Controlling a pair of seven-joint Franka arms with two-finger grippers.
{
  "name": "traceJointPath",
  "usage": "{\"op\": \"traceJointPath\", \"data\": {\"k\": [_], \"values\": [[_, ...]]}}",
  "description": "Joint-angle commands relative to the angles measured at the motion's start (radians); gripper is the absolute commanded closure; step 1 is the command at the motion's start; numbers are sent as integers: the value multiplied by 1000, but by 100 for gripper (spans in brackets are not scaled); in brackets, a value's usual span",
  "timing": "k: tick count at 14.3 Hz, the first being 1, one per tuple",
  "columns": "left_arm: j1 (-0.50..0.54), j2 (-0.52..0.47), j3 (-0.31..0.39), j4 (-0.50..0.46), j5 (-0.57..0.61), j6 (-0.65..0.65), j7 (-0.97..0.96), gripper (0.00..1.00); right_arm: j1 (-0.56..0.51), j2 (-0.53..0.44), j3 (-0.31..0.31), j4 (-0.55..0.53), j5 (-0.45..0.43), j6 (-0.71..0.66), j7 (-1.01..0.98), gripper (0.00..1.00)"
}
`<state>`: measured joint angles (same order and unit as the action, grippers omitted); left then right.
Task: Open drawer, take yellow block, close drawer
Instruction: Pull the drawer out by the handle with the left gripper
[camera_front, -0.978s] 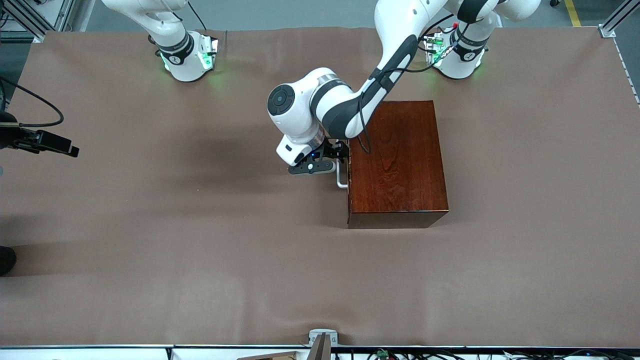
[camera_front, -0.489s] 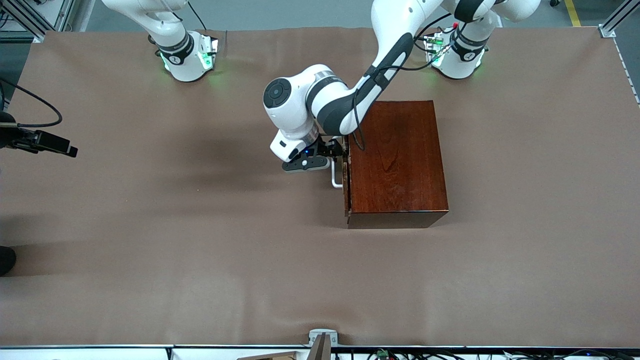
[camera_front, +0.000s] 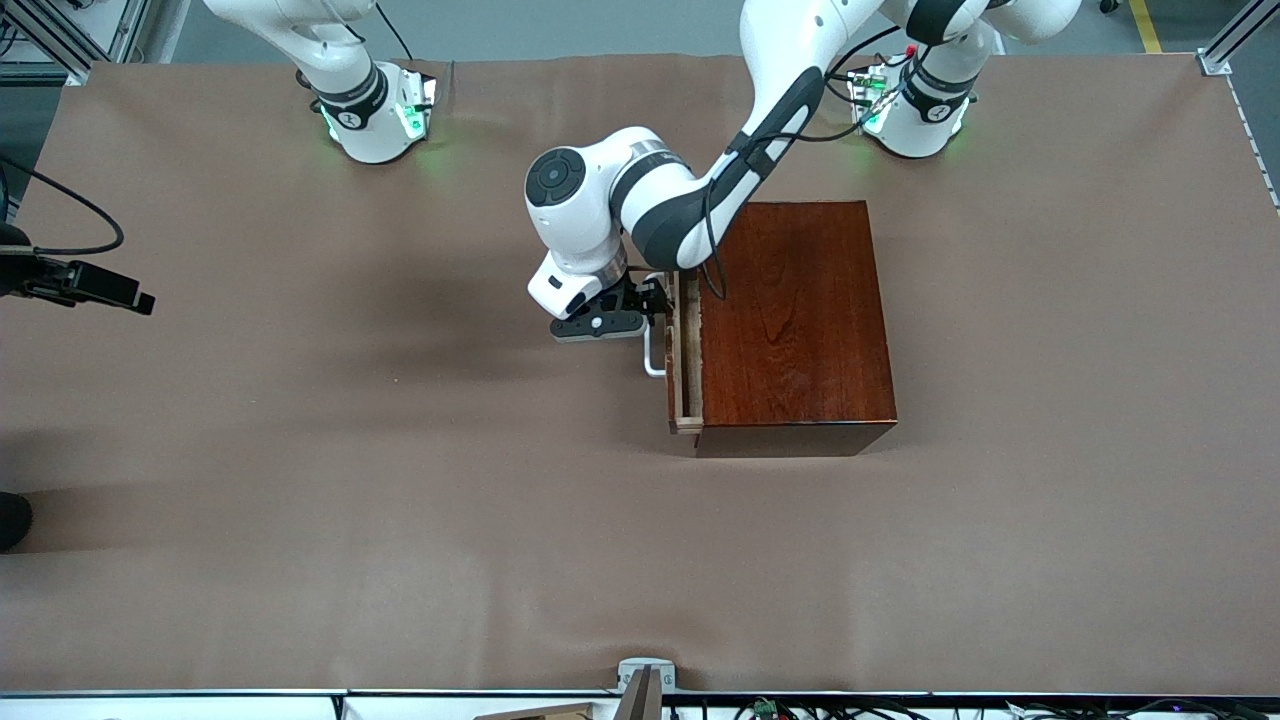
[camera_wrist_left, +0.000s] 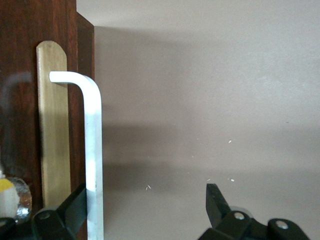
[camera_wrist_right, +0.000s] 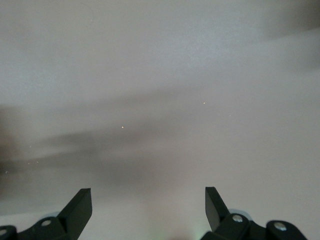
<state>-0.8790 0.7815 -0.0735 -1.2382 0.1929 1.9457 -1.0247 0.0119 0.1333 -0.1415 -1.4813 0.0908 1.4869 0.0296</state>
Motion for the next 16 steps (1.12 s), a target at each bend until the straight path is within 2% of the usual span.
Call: {"op": "traceJointPath", "data": {"k": [1,7,16], "values": [[-9,28,1,19,-21,55,-8,0,0,0,3,9,15,0,85,0],[-9,39,1,20,-59,117,9,0,40,3,3,9,14,4,306,0],[-15,25,-3,20,-99,118,6,0,60,9,3,9,14,6,420,0]]}}
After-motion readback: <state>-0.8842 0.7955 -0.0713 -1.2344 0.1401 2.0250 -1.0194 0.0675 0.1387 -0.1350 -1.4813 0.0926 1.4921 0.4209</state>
